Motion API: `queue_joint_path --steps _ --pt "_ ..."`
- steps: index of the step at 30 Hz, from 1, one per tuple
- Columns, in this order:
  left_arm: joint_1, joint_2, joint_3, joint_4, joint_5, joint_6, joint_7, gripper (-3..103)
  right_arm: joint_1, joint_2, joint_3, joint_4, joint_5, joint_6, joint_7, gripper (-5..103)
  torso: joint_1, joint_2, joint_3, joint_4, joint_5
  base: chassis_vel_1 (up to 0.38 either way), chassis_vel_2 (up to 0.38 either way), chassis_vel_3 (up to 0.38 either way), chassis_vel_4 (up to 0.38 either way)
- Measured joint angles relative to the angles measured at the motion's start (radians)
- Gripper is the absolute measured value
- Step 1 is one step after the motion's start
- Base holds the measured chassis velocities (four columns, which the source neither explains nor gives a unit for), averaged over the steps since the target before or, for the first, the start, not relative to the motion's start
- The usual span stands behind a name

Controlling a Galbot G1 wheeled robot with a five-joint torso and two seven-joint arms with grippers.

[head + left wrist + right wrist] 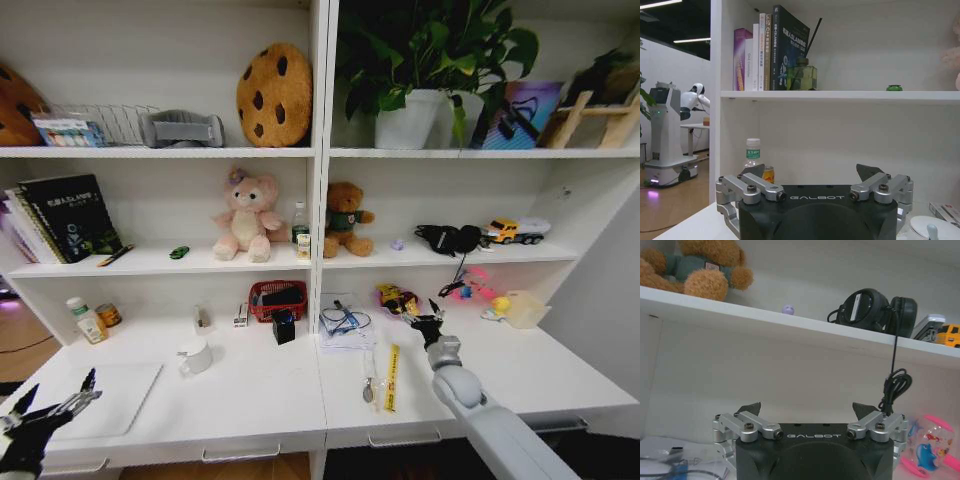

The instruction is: Organize the objects on the table.

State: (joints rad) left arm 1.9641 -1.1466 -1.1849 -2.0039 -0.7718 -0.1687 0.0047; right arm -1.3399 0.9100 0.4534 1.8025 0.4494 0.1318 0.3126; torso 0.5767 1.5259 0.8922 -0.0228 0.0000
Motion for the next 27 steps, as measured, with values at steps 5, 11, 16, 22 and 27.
queue_joint_path --steps 5,11,16,22,27 --pt "0.000 0.000 0.000 0.000 0.000 0.000 0.000 100 -0.155 0.027 0.093 0.126 -0.017 0.009 0.000 100 0.000 0.000 0.000 0.0001 0.0001 0.000 0.000 0.000 0.000" --pt "0.000 0.000 0.000 0.000 0.000 0.000 0.000 100 -0.352 0.073 0.187 0.264 -0.055 0.035 -0.007 100 0.000 0.000 0.000 0.0000 -0.0001 0.000 0.000 0.000 0.000" --pt "0.000 0.000 0.000 0.000 0.000 0.000 0.000 100 -0.478 0.113 0.220 0.326 -0.087 0.074 -0.022 100 0.000 0.000 0.000 0.0000 -0.0002 0.000 0.000 0.000 0.000" --pt "0.000 0.000 0.000 0.000 0.000 0.000 0.000 100 -0.527 0.127 0.232 0.321 -0.112 0.124 -0.044 100 0.000 0.000 0.000 0.0001 0.0000 0.000 0.000 0.000 0.000" --pt "0.000 0.000 0.000 0.000 0.000 0.000 0.000 100 -0.530 0.124 0.233 0.319 -0.107 0.127 -0.055 100 0.000 0.000 0.000 0.0002 0.0000 0.000 0.000 0.000 0.000"
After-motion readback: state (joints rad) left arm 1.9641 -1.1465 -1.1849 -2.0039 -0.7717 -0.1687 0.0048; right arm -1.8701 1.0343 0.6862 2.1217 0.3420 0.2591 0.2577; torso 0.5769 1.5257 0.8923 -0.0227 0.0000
